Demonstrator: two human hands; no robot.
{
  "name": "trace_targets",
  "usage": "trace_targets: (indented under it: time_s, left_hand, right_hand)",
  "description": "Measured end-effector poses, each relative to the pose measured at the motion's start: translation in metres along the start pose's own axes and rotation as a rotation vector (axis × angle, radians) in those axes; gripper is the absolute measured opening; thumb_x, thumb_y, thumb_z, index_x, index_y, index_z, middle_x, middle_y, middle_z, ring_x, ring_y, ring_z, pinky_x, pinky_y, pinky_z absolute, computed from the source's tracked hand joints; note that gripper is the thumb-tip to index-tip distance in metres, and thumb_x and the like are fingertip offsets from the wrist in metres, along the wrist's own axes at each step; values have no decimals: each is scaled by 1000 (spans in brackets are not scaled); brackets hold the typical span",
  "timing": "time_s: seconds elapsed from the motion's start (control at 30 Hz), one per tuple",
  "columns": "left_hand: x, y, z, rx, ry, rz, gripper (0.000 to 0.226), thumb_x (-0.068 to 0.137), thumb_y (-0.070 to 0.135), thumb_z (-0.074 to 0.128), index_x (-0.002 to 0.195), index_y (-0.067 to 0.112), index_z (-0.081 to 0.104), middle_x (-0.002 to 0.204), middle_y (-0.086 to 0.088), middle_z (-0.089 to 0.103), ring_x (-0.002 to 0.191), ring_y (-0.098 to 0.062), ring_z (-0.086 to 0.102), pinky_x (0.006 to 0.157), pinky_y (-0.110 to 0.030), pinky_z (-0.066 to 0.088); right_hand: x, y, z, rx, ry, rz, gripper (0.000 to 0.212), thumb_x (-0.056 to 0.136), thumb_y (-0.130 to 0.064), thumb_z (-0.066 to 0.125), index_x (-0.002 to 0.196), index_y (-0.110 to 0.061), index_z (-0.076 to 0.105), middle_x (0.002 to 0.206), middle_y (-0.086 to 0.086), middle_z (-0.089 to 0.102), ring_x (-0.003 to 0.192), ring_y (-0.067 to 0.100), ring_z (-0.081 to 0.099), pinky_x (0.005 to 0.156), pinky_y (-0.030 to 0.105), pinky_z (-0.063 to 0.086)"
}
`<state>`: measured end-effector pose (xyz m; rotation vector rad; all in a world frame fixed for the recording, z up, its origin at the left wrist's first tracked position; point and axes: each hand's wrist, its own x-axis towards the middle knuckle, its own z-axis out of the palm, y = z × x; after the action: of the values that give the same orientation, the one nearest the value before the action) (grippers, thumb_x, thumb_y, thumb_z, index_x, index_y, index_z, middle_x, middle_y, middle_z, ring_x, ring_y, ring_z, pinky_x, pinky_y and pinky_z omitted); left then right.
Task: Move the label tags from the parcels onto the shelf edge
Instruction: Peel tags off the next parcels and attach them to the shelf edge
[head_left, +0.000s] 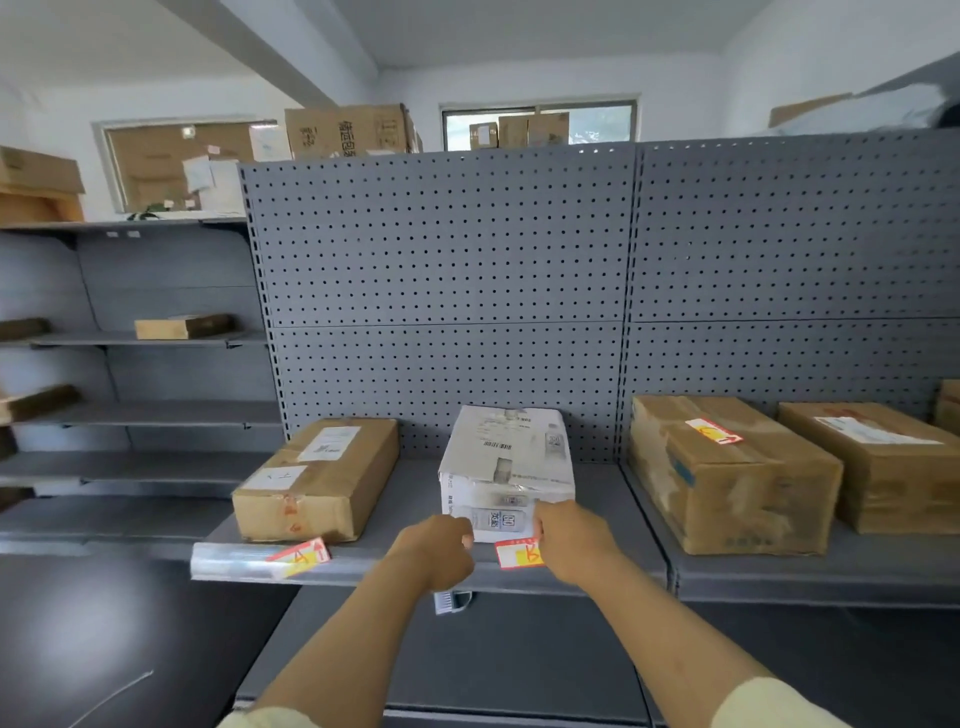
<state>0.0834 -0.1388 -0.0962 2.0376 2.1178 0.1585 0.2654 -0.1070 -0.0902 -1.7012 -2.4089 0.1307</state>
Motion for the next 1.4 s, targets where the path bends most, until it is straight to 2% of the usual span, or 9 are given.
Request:
trace_targets:
  time_s: [0.37, 0.57, 0.7, 0.87, 1.03, 1.27, 1.4]
  left_hand:
    - [24, -6, 21, 28, -110, 38, 41, 85, 26, 48, 126, 26, 54, 132, 0, 54, 117, -24, 56, 95, -32, 44]
    - [36, -1, 33, 58, -153, 45, 45, 88, 24, 51, 133, 26, 49, 138, -1, 52, 121, -27, 54, 100, -37, 46]
    - [40, 4, 43, 152, -140, 95, 45, 90, 21, 54, 135, 25, 49, 138, -4, 54, 122, -27, 55, 99, -35, 46]
    - [44, -3, 51, 233, -97, 138, 48, 91, 23, 55, 138, 21, 45, 139, -4, 48, 124, -27, 52, 102, -37, 45]
    - [51, -8, 53, 238, -102, 163, 49, 91, 21, 52, 139, 24, 43, 138, -3, 50, 124, -27, 52, 102, -38, 45]
    - [55, -10, 52, 177, -117, 164, 47, 87, 19, 54, 134, 24, 50, 134, -4, 54, 118, -26, 54, 99, -37, 48]
    - [54, -11, 51, 143, -139, 170, 52, 87, 14, 52, 137, 30, 48, 133, -3, 54, 118, -27, 56, 98, -37, 49]
  right_hand:
    - [17, 2, 11, -51, 21, 3, 29, 96, -11, 41, 120, -14, 55, 119, 9, 62, 105, 27, 60, 86, 34, 50]
    - [19, 11, 14, -77, 20, -22, 28, 98, -13, 39, 123, -13, 51, 117, 10, 61, 104, 27, 60, 84, 35, 50]
    - [20, 14, 16, -62, 15, -33, 27, 98, -13, 40, 121, -12, 53, 117, 10, 61, 103, 26, 60, 85, 36, 50]
    - [19, 10, 20, -54, 3, 6, 25, 95, -8, 44, 116, -11, 57, 117, 11, 62, 104, 27, 60, 85, 36, 49]
    - [24, 10, 21, -37, 11, 39, 26, 93, -5, 44, 115, -11, 58, 115, 11, 63, 102, 27, 60, 85, 36, 51]
    - [26, -2, 26, -59, -4, 23, 27, 94, -6, 44, 118, -12, 55, 118, 11, 61, 104, 29, 59, 87, 37, 50]
    - [30, -4, 30, -78, 2, 24, 28, 92, -2, 45, 115, -11, 57, 115, 12, 62, 102, 29, 60, 84, 36, 50]
